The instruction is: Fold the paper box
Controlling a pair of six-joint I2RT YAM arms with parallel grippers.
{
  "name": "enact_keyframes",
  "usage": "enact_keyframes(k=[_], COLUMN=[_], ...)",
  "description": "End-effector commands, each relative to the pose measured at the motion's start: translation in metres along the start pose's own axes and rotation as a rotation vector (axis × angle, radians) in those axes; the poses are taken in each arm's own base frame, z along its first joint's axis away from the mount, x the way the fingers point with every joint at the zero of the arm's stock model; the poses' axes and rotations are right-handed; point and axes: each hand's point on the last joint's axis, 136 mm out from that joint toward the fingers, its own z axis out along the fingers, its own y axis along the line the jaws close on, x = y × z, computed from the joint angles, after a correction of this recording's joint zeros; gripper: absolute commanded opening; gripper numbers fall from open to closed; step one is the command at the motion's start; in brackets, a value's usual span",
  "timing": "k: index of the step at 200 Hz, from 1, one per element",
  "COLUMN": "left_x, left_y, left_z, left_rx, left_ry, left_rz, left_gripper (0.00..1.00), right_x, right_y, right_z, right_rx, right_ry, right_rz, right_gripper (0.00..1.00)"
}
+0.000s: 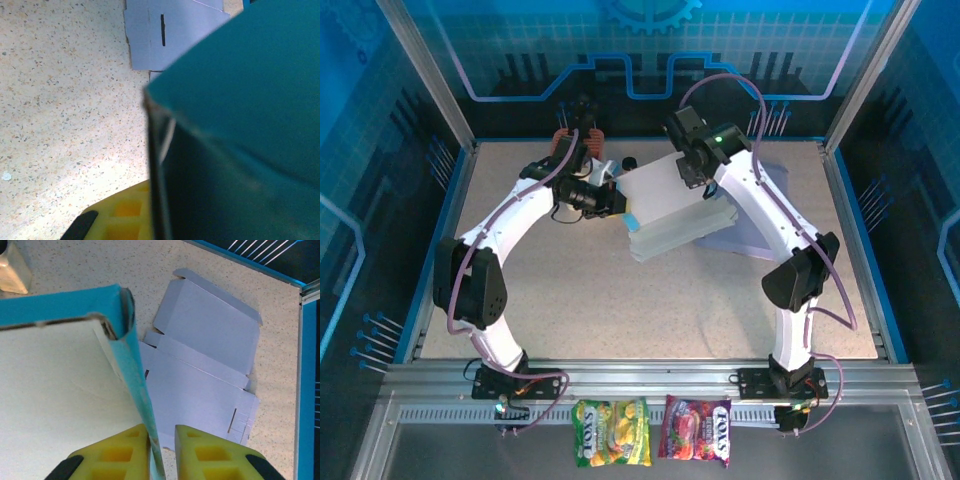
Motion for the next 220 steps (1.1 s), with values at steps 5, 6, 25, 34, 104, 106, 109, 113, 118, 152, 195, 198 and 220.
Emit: enact_keyframes(k=[5, 6, 25, 34, 104, 106, 109, 113, 118, 152, 195, 198, 220], left_x=[-0.010, -0.010, -0.010, -0.010, -0.009, -0.009, -0.009, -0.009, -0.009, -0.008, -0.006, -0.006, -0.004], left_y=[-0.017, -0.017, -0.017, -0.017, -0.018, -0.018, -0.019, -0.018, -0.019, -0.023, -0.027, -0.027, -0.025], left_z=[-0.018, -0.018, -0.019, -0.019, -0.020, -0.020, -0.020, -0.020, -0.020, -0.018, -0.013, -0.013, -0.009], left_rx=[0.044, 0.044, 0.042, 0.042, 0.043, 0.043, 0.043, 0.043, 0.044, 0.049, 0.039, 0.039, 0.029], left_ry=[-0.054, -0.054, -0.054, -0.054, -0.052, -0.053, -0.052, -0.053, -0.052, -0.053, -0.050, -0.049, -0.045], left_rz=[0.021, 0.021, 0.023, 0.025, 0.025, 0.026, 0.026, 0.026, 0.026, 0.024, 0.022, 0.019, 0.014], left_gripper=[0.00, 0.00, 0.00, 0.00, 0.00, 0.00, 0.00, 0.00, 0.00, 0.00, 0.00, 0.00, 0.00], right_x=[0.011, 0.010, 0.007, 0.007, -0.003, -0.003, -0.004, -0.004, -0.005, -0.005, 0.001, 0.000, -0.004], right_y=[-0.012, -0.012, -0.008, -0.008, -0.014, -0.016, -0.017, -0.018, -0.021, -0.034, -0.039, -0.038, -0.029], right_z=[0.002, 0.002, 0.003, 0.004, 0.009, 0.009, 0.009, 0.009, 0.009, 0.003, -0.001, -0.002, -0.009], right_rx=[0.002, 0.001, -0.019, -0.021, 0.034, 0.041, 0.051, 0.071, 0.101, 0.306, 0.466, 0.468, 0.472], right_ry=[0.045, 0.045, 0.037, 0.039, 0.017, 0.015, 0.012, 0.011, 0.009, 0.004, 0.025, 0.019, -0.012], right_rz=[-0.009, -0.009, -0.003, -0.002, 0.010, 0.012, 0.012, 0.011, 0.013, -0.017, -0.081, -0.087, -0.127], right_gripper=[0.21, 0.21, 0.22, 0.22, 0.13, 0.13, 0.11, 0.09, 0.06, 0.00, 0.00, 0.00, 0.00])
